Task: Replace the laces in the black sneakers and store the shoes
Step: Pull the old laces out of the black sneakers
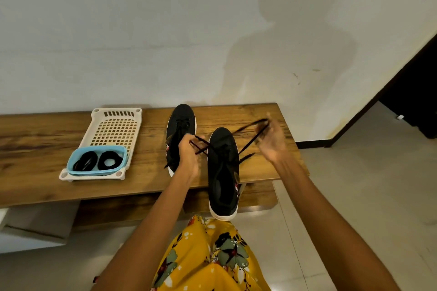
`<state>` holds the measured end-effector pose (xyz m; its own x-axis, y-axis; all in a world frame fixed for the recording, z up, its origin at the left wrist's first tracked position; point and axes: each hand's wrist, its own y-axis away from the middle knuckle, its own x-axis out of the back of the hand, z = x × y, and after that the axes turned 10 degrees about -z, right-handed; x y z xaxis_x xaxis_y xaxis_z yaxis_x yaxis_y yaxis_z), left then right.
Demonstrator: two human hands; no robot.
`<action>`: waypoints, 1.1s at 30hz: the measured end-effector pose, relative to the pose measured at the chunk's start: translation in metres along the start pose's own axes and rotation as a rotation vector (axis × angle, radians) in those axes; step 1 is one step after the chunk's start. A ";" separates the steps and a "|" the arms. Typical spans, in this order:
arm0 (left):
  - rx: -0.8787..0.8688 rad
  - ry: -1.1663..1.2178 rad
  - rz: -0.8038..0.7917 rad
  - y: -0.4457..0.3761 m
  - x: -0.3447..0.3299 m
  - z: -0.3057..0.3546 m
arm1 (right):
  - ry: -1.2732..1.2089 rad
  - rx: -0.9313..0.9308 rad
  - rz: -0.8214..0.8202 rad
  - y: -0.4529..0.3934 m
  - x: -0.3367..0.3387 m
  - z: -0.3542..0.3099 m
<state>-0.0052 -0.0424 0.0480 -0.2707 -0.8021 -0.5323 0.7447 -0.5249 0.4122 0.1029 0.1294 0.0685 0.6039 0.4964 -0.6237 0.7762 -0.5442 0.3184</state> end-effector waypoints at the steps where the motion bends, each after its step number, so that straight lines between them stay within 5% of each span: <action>1: -0.033 0.044 0.004 -0.002 -0.004 0.006 | -0.108 0.059 -0.017 0.000 -0.002 -0.013; 5: -0.135 0.154 0.021 -0.009 -0.013 0.029 | -0.427 0.254 -0.029 0.003 -0.005 -0.052; 8: -0.169 0.225 0.024 -0.009 -0.013 0.038 | -0.433 0.312 0.027 0.003 -0.002 -0.061; 10: -0.219 0.070 0.052 -0.007 -0.009 0.035 | -0.317 0.291 0.065 0.002 0.001 -0.055; 12: -0.324 -0.382 0.056 -0.003 -0.002 0.028 | -0.092 0.228 0.101 0.004 0.004 -0.041; 14: -0.416 -1.077 -0.081 0.001 0.007 0.018 | 0.164 0.145 0.093 0.008 0.006 -0.020; 16: -0.342 -1.650 -0.355 0.001 0.014 0.005 | 0.469 0.041 0.091 0.012 0.006 0.003; 18: -0.216 -1.903 -0.514 0.003 0.018 -0.007 | 0.747 -0.023 0.086 0.011 0.008 0.025; 22: -0.176 -1.678 -0.383 0.000 0.013 -0.016 | 1.136 -0.054 0.014 0.015 0.010 0.053; 28: -0.190 -0.940 -0.004 -0.007 0.006 -0.019 | 1.345 -0.002 -0.097 0.038 0.011 0.085; 30: -0.231 -1.006 0.081 -0.006 0.005 -0.019 | 1.377 0.016 -0.074 0.044 0.012 0.096; 33: -0.247 -1.503 0.036 -0.004 0.003 -0.021 | 1.489 0.028 0.002 0.044 0.013 0.107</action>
<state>0.0042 -0.0371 0.0291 -0.4878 -0.4297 0.7599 0.8028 -0.5626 0.1972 0.1258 0.0392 -0.0020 0.2450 0.7045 0.6660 0.7820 -0.5497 0.2938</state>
